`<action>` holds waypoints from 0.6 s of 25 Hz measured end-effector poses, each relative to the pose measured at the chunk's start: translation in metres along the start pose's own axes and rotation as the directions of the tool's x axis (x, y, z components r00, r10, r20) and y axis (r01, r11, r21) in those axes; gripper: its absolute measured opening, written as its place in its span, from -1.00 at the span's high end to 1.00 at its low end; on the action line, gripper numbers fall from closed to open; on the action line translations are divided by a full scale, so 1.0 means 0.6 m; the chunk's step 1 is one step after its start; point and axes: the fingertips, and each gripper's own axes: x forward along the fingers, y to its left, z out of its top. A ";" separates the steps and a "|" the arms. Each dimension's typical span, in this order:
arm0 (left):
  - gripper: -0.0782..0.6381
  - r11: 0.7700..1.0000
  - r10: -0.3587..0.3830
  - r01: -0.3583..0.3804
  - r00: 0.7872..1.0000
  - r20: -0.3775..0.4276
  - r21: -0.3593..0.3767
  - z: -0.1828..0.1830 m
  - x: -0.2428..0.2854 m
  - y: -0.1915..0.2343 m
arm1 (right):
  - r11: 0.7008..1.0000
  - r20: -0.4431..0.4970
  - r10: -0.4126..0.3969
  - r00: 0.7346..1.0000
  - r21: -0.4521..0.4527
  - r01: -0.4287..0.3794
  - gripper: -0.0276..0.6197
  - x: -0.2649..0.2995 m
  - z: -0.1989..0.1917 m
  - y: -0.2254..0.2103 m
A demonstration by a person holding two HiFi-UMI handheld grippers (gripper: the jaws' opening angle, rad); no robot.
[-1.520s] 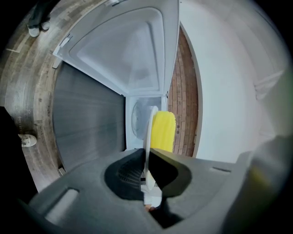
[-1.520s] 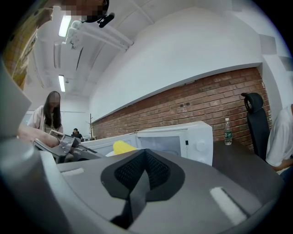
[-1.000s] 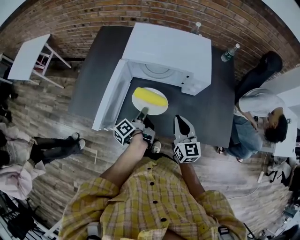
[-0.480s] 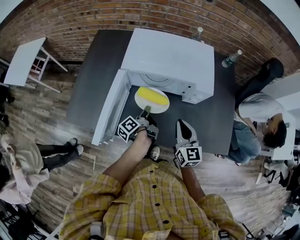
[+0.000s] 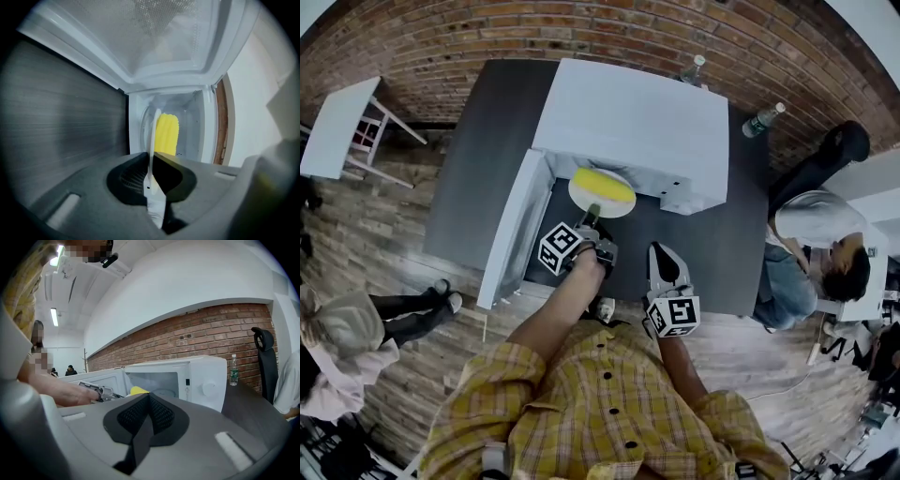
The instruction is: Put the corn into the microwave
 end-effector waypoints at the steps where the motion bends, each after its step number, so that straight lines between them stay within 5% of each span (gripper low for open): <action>1: 0.71 1.000 0.004 -0.004 1.000 0.001 0.000 0.001 0.007 0.003 | 1.000 -0.003 -0.002 1.000 0.001 0.002 0.91 0.002 -0.002 -0.002; 15: 0.70 0.998 0.059 -0.059 0.998 0.011 -0.018 0.021 0.081 0.025 | 1.000 -0.038 -0.011 0.999 0.025 0.012 0.91 0.030 -0.016 -0.021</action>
